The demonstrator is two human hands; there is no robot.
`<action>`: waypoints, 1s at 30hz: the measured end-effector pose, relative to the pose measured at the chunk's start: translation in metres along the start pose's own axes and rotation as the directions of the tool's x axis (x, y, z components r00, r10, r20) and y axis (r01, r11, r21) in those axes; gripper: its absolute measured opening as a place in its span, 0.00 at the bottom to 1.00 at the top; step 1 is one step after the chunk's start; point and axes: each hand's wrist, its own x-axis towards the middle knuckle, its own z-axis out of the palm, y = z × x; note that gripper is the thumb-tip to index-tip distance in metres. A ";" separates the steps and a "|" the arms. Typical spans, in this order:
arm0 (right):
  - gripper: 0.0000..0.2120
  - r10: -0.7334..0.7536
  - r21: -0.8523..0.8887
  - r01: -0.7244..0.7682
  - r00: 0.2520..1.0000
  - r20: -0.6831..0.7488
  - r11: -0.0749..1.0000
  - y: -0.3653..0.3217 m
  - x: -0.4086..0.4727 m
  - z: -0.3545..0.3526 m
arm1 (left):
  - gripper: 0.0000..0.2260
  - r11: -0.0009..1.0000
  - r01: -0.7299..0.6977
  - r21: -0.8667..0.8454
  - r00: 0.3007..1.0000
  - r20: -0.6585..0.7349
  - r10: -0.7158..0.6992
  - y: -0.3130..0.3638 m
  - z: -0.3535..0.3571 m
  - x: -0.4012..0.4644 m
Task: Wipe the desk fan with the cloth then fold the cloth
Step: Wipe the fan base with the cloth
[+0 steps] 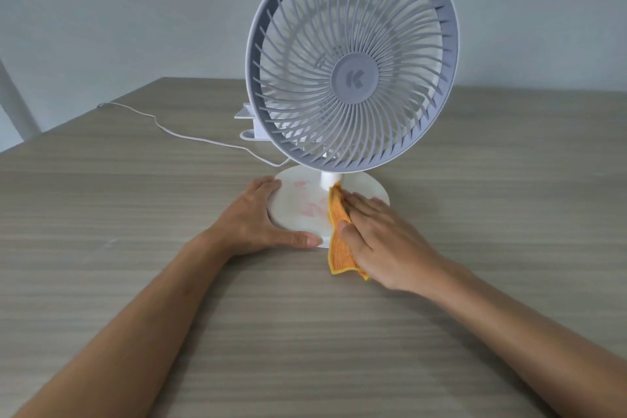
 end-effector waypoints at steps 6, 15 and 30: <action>0.24 0.177 0.111 -0.181 0.983 0.047 0.977 0.034 0.028 -0.020 | 0.60 1.000 0.006 0.012 1.000 -0.009 -0.005 0.001 0.002 0.000; 0.23 0.163 0.068 -0.168 0.984 0.070 0.984 0.039 0.034 -0.017 | 0.62 0.999 0.045 0.009 0.998 -0.037 -0.044 0.004 0.005 0.002; 0.23 0.207 0.098 -0.210 0.977 0.047 0.973 0.031 0.032 -0.014 | 0.52 0.988 0.014 -0.157 0.995 0.104 0.002 -0.004 -0.008 0.006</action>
